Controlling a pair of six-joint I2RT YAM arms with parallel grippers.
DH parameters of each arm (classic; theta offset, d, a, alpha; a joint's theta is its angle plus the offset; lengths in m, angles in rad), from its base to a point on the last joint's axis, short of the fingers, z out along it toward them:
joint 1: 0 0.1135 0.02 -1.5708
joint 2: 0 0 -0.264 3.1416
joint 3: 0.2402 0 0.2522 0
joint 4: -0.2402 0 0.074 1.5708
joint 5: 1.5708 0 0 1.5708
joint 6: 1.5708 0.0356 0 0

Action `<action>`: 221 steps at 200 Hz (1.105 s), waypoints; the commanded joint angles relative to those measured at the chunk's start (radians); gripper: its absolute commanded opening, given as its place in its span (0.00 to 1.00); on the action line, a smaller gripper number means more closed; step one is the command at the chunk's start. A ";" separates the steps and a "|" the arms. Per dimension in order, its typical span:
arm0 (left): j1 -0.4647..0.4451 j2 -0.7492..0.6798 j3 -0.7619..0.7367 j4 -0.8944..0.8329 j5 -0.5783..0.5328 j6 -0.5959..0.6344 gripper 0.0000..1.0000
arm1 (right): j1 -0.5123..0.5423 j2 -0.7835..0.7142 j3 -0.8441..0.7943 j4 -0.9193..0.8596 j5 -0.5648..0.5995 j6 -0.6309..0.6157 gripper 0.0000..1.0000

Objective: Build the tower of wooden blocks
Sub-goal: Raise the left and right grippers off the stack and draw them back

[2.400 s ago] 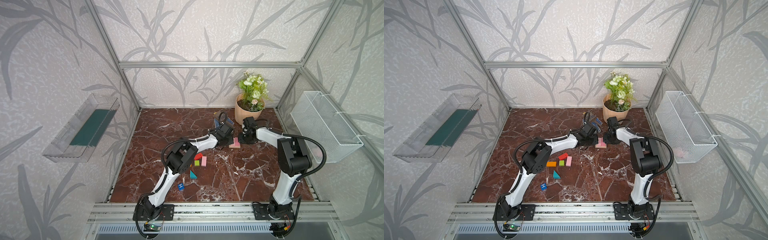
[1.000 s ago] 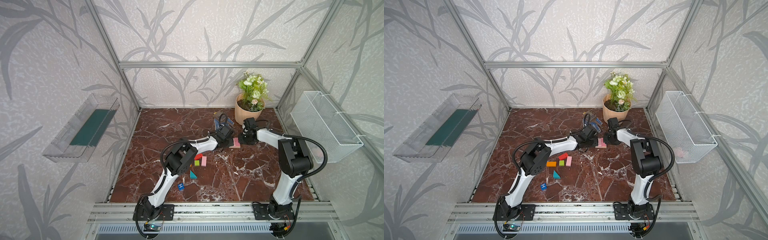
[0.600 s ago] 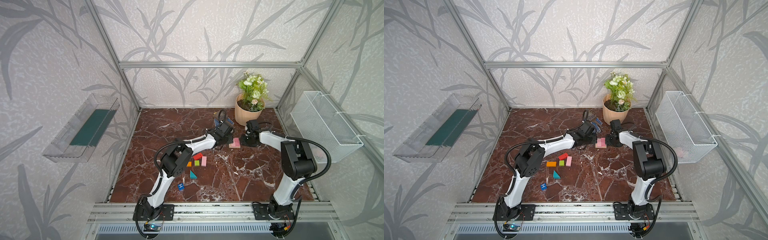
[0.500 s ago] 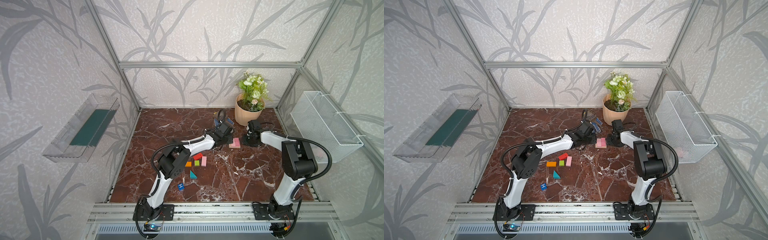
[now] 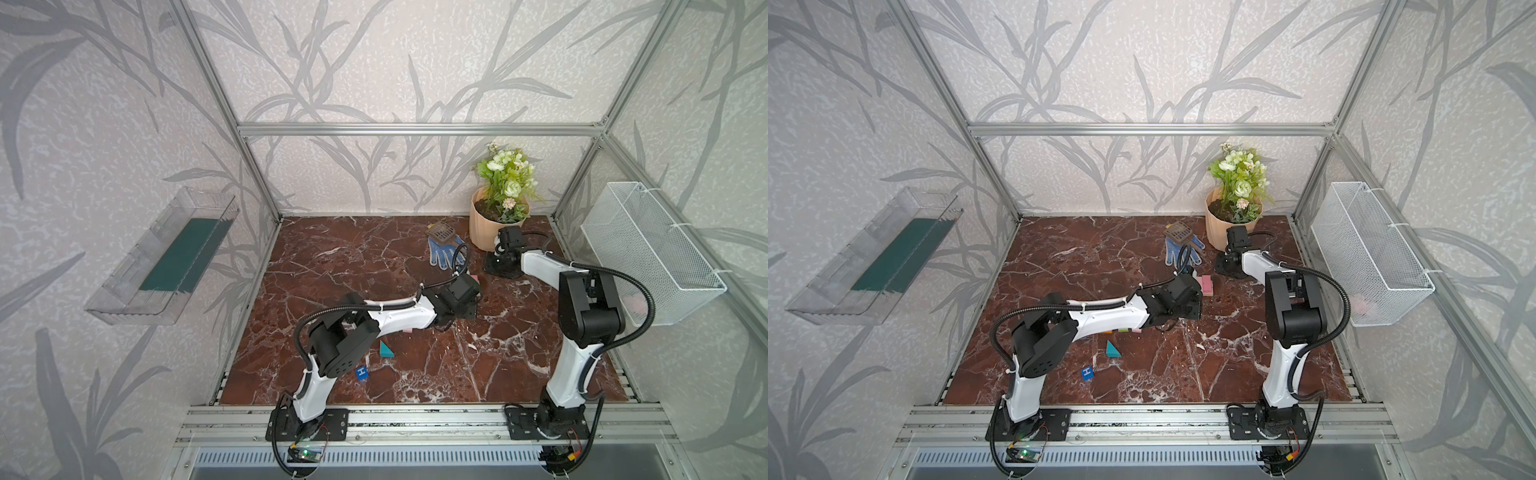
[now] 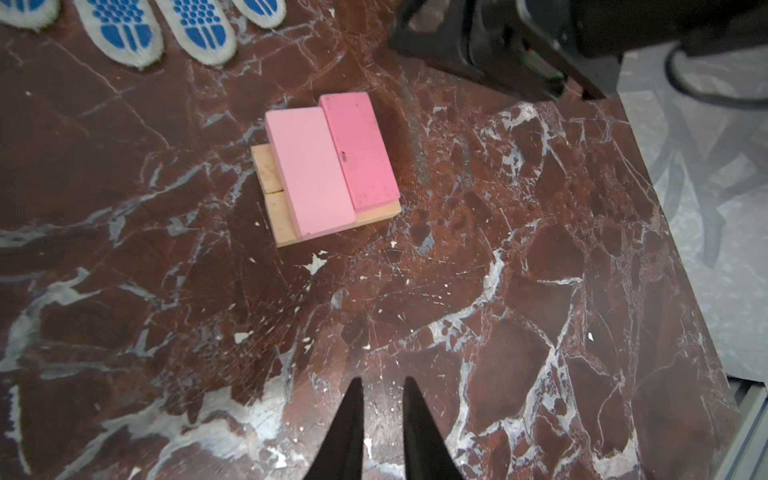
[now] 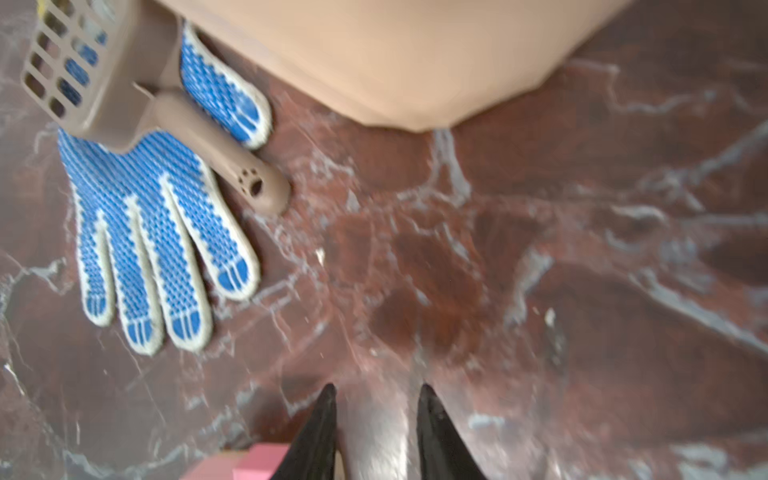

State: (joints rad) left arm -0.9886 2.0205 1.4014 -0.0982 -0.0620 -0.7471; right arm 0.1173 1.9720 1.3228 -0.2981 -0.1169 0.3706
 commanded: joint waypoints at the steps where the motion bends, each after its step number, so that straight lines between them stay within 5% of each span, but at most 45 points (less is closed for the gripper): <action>1: 0.010 -0.029 -0.016 0.018 -0.038 -0.040 0.20 | 0.017 0.042 0.059 -0.049 -0.012 -0.022 0.33; 81: 0.022 -0.006 -0.012 -0.006 -0.058 -0.069 0.18 | 0.059 0.113 0.164 -0.141 0.003 -0.065 0.32; 221: 0.047 -0.015 -0.016 -0.001 -0.040 -0.080 0.16 | 0.097 0.069 0.110 -0.139 0.046 -0.087 0.31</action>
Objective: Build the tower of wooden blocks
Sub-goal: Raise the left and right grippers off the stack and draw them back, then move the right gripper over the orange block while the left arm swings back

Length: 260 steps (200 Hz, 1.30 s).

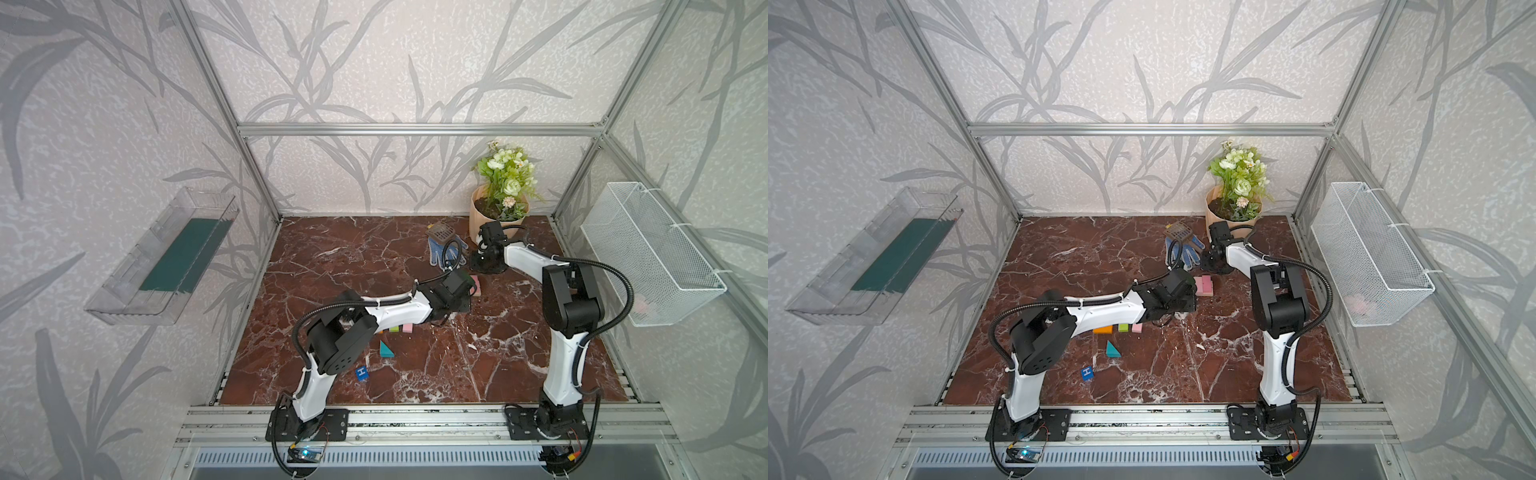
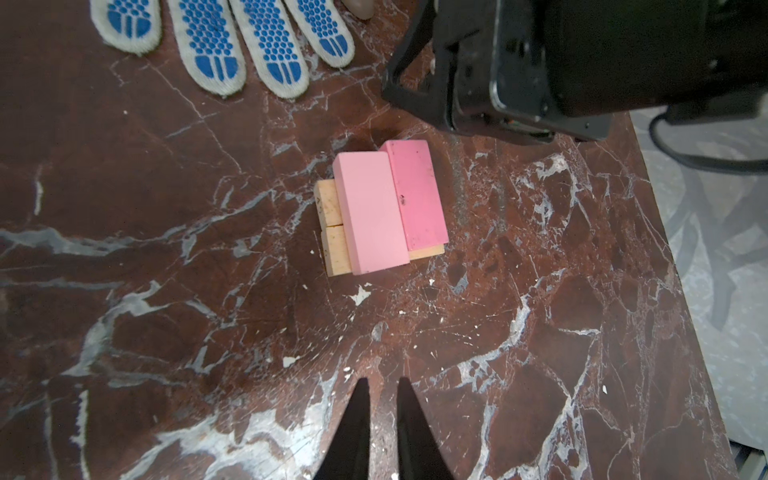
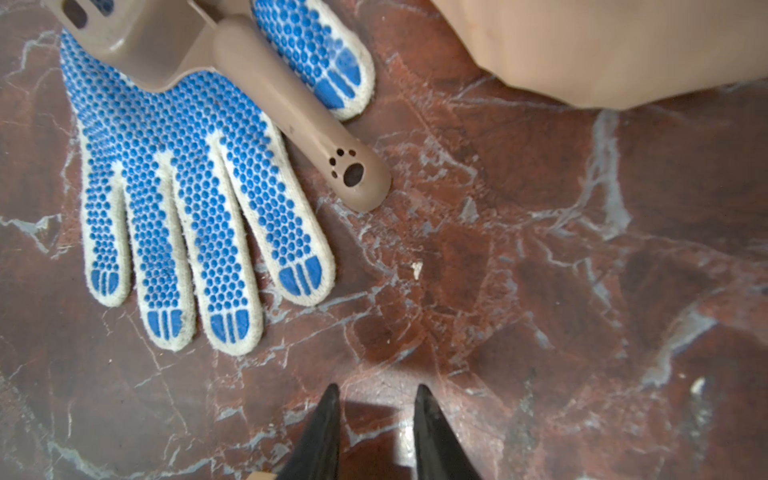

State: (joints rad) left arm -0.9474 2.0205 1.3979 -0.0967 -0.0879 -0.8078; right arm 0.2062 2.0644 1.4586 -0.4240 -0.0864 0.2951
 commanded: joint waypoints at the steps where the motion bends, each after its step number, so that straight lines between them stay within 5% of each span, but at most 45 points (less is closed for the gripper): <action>1: 0.006 -0.015 -0.013 -0.003 -0.014 -0.019 0.16 | 0.008 -0.025 -0.028 -0.012 0.016 -0.011 0.31; 192: 0.009 -0.024 -0.034 0.020 0.003 -0.019 0.15 | -0.045 -0.088 -0.123 0.076 0.004 0.054 0.32; 228: 0.009 -0.126 -0.083 -0.008 -0.036 0.036 0.15 | -0.072 -0.181 -0.243 0.164 0.020 0.092 0.36; 260: 0.016 -0.350 -0.176 -0.141 -0.202 0.131 0.17 | -0.111 -0.296 -0.393 0.281 0.019 0.137 0.43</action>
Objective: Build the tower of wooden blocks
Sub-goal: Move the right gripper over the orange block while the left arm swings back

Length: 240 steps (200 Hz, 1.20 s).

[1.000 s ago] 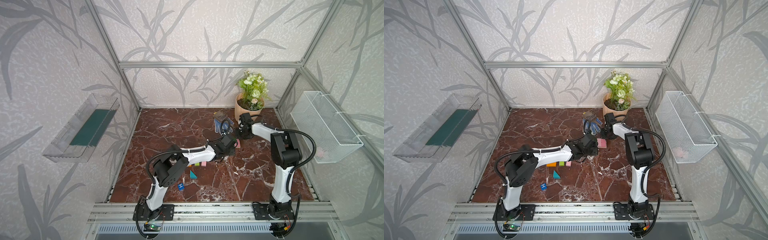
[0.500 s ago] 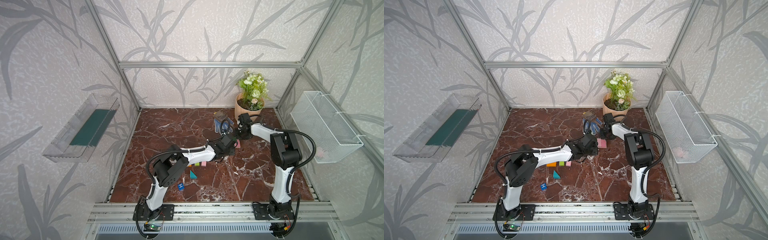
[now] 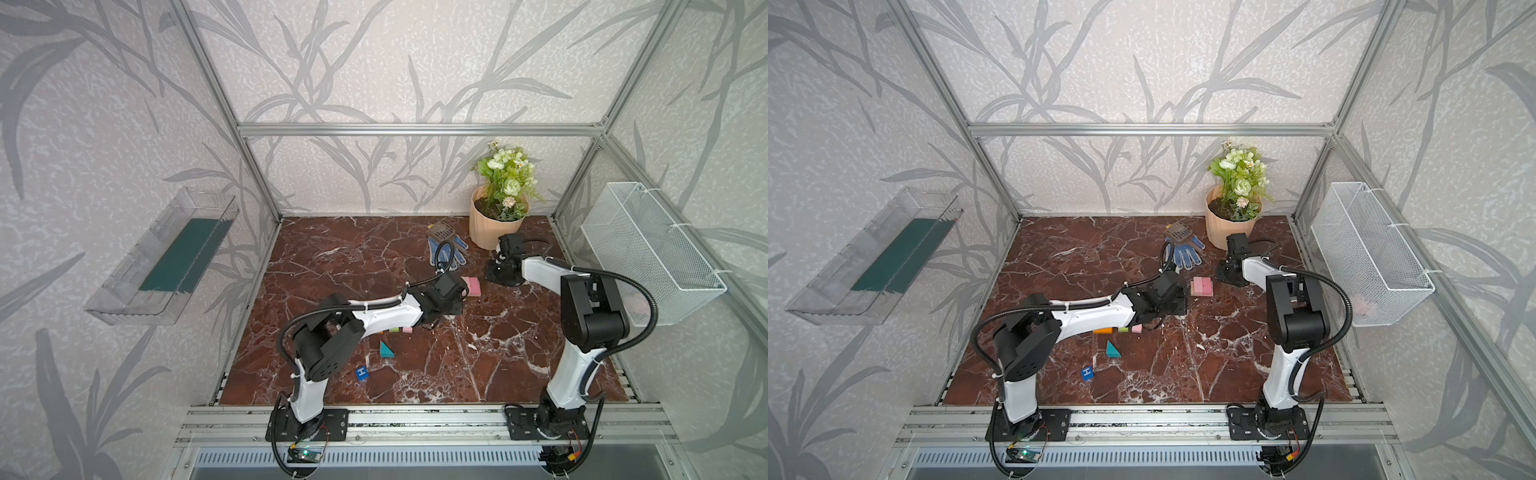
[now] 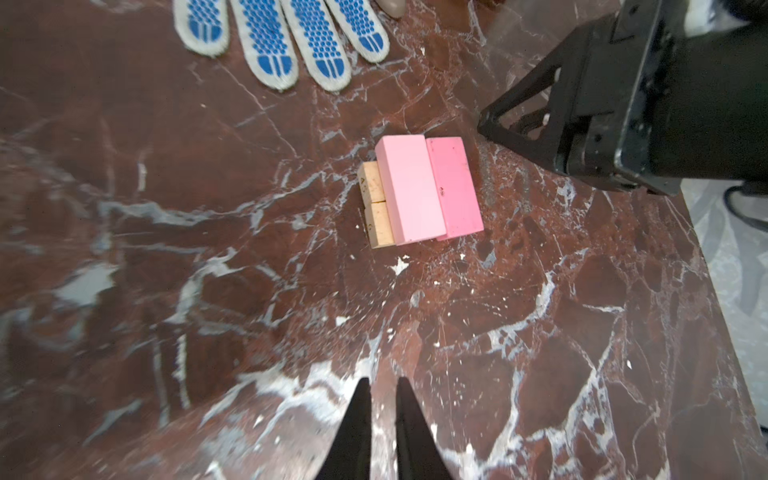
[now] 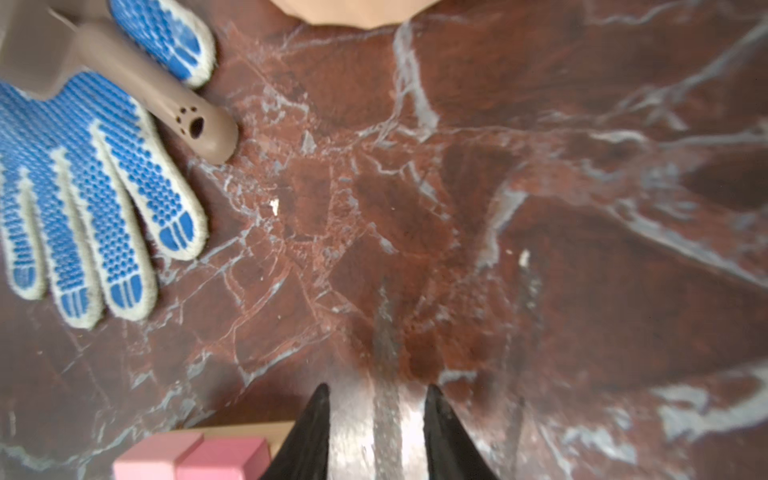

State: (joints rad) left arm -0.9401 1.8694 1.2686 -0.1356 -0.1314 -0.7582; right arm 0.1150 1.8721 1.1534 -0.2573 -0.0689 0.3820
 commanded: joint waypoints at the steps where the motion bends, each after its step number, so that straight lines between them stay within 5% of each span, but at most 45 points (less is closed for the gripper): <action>1: 0.010 -0.210 -0.049 -0.109 -0.164 0.084 0.18 | -0.022 -0.109 -0.093 0.120 0.001 0.052 0.44; 43: 0.185 -0.593 -0.188 -0.332 -0.224 0.163 0.35 | -0.038 -0.279 -0.283 0.293 -0.002 0.071 0.51; 79: 0.300 -0.814 -0.500 -0.099 -0.522 0.246 0.65 | -0.009 -0.443 -0.302 0.194 -0.057 0.070 0.53; 99: 0.330 -0.877 -0.668 0.136 -0.499 0.338 0.73 | 0.151 -0.593 -0.286 0.063 0.061 0.074 0.60; 119: 0.336 -0.935 -0.667 0.119 -0.477 0.327 0.75 | 0.410 -0.661 -0.290 0.025 0.223 0.092 0.66; 148: 0.336 -0.995 -0.719 0.169 -0.484 0.347 0.80 | 0.665 -0.532 -0.260 0.064 0.256 0.180 0.67; 177: 0.337 -1.017 -0.765 0.215 -0.487 0.326 0.86 | 0.832 -0.291 -0.032 -0.138 0.363 0.187 0.67; 240: 0.338 -1.031 -0.764 0.199 -0.471 0.285 0.90 | 0.900 -0.039 0.085 -0.195 0.352 0.235 0.67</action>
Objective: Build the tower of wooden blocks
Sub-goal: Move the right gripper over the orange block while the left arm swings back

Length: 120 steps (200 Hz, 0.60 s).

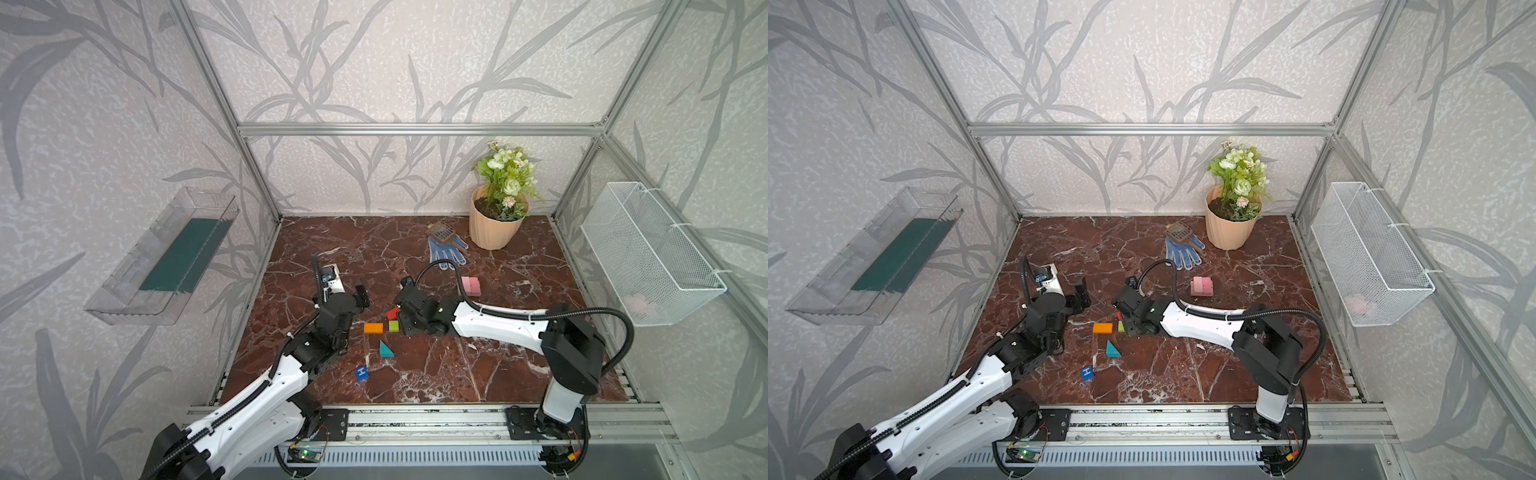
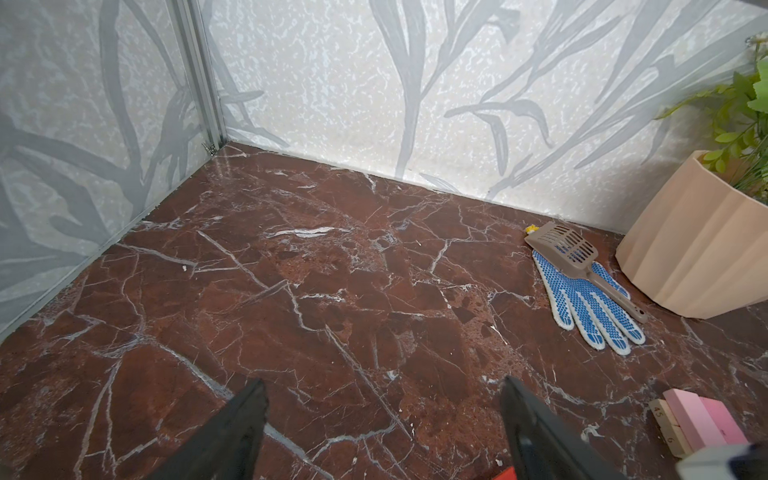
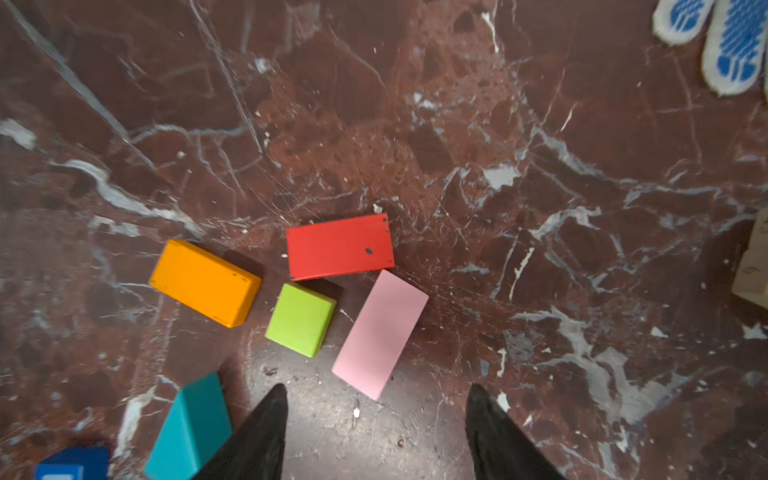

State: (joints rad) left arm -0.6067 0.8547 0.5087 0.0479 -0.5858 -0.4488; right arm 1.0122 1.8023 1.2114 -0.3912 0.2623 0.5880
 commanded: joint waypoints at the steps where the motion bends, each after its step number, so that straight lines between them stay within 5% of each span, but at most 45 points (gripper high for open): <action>1: 0.004 -0.016 -0.005 0.014 -0.017 -0.025 0.91 | 0.003 0.033 0.027 -0.063 0.021 0.029 0.67; 102: 0.004 -0.077 -0.038 0.023 -0.046 -0.031 0.96 | 0.062 0.123 0.108 -0.071 0.006 -0.020 0.67; 120: 0.004 -0.081 -0.044 0.005 -0.124 -0.066 0.95 | 0.086 0.123 0.132 -0.042 0.009 -0.066 0.67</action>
State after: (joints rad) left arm -0.6064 0.7902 0.4828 0.0608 -0.6090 -0.4675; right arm 1.0706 1.9133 1.2987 -0.4530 0.2615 0.5823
